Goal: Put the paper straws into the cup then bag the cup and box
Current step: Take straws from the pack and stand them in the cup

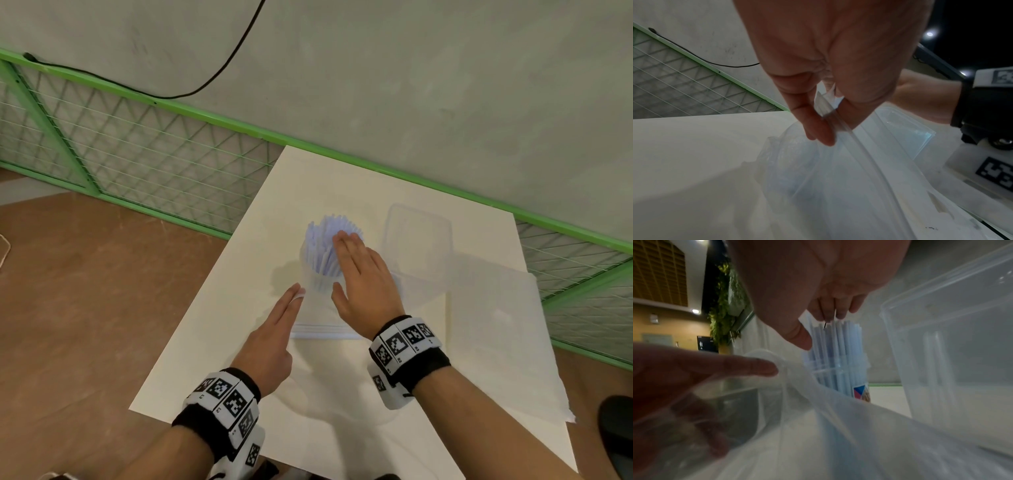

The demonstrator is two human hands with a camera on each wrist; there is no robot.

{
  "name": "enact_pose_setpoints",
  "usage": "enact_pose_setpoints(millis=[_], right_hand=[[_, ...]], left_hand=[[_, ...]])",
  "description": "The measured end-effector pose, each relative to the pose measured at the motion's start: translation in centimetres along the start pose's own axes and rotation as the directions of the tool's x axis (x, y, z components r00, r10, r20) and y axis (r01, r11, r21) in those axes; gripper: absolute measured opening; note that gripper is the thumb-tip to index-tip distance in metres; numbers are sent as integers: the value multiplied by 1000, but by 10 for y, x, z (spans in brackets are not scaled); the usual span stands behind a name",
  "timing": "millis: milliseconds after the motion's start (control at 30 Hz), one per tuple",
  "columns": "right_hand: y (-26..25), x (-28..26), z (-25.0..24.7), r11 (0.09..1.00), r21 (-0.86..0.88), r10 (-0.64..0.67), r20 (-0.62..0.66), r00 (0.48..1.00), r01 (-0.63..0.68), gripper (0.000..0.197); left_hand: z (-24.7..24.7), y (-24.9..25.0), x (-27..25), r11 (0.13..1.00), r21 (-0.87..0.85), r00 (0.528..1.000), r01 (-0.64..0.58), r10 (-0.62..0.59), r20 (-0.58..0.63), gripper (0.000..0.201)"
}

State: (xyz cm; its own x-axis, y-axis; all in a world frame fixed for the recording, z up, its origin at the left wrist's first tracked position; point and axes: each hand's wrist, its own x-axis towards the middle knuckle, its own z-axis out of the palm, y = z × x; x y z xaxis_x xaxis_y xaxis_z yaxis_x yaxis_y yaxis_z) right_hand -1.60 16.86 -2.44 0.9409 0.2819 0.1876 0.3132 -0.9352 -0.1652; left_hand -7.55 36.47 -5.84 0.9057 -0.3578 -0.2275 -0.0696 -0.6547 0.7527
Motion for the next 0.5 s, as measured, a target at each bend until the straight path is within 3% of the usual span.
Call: enact_pose_setpoints(millis=[67, 233, 367, 500], right_hand=[[-6, 2, -5, 999, 52, -8, -49, 999, 11, 76], [-10, -4, 14, 995, -35, -91, 18, 996, 91, 71], [-10, 2, -2, 996, 51, -69, -90, 994, 74, 65], [-22, 9, -16, 982, 156, -81, -186, 979, 111, 77]], left_hand=[[0, 1, 0, 1000, 1, 1000, -3, 3, -2, 105], [2, 1, 1, 1000, -10, 1000, -14, 14, -12, 105], [2, -1, 1, 1000, -22, 1000, -8, 8, -13, 104], [2, 1, 0, 1000, -15, 1000, -2, 2, -6, 105]])
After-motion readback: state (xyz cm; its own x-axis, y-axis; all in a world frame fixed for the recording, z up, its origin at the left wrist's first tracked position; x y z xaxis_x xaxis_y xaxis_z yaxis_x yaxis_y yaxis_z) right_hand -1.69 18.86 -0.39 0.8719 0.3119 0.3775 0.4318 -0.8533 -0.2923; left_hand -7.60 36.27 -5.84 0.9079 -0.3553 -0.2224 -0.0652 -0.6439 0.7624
